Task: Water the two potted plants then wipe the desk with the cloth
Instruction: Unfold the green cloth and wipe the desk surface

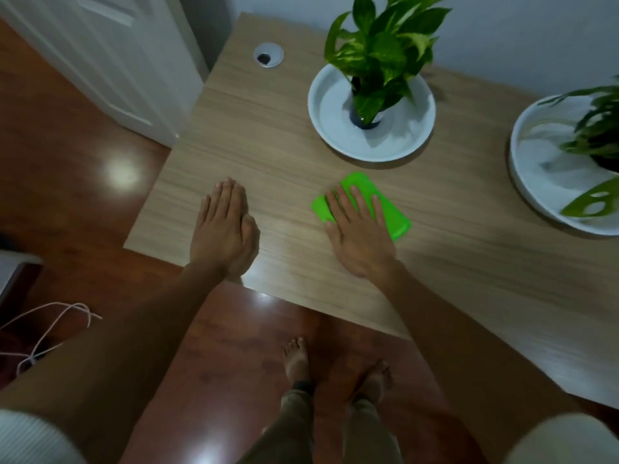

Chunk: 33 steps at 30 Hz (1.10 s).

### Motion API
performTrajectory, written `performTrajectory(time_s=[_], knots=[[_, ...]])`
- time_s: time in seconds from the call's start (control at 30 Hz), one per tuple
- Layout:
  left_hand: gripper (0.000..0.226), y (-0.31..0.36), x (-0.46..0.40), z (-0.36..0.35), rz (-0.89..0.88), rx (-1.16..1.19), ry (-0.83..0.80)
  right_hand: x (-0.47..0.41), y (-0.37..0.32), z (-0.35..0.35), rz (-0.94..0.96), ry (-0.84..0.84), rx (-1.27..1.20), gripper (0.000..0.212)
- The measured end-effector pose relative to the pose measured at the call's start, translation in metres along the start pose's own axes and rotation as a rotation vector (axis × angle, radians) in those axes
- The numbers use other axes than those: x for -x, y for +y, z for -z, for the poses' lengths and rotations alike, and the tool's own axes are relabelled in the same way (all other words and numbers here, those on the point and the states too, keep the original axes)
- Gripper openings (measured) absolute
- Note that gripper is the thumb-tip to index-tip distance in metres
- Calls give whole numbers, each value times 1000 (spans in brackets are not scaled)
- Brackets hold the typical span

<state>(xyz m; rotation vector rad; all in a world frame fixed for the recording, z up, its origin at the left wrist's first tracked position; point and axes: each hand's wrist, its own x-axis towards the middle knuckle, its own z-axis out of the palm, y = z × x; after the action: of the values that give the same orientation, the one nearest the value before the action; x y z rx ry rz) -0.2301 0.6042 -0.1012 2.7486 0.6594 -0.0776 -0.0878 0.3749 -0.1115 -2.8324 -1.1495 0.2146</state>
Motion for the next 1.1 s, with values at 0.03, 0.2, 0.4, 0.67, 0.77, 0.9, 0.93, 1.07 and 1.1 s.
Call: performTrajectory(time_s=[0.03, 0.2, 0.4, 0.67, 0.77, 0.9, 0.93, 1.07, 1.1], knots=[[70, -1, -1, 1, 11, 1, 10, -16, -22, -1, -12, 3, -20, 61], [70, -19, -15, 11, 3, -5, 29, 1, -66, -19, 509, -124, 59, 60], [69, -50, -37, 16, 6, 9, 17, -81, -37, -6, 180, -38, 2, 59], [69, -62, -60, 4, 36, 10, 43, -198, -108, 4, -75, -63, -152, 64], [69, -63, -62, -1, 47, 25, 79, -237, -105, 8, -133, -47, -148, 64], [68, -66, -63, -5, 37, 27, 115, -278, -107, 9, -246, -27, -181, 64], [67, -67, -64, -6, 35, 24, 125, -285, -110, 8, -268, -20, -176, 65], [65, -68, -64, -7, 24, -4, 143, -283, -123, 6, -141, -15, -120, 64], [64, -67, -64, -7, 22, -9, 143, -275, -127, 5, -40, -22, -103, 63]])
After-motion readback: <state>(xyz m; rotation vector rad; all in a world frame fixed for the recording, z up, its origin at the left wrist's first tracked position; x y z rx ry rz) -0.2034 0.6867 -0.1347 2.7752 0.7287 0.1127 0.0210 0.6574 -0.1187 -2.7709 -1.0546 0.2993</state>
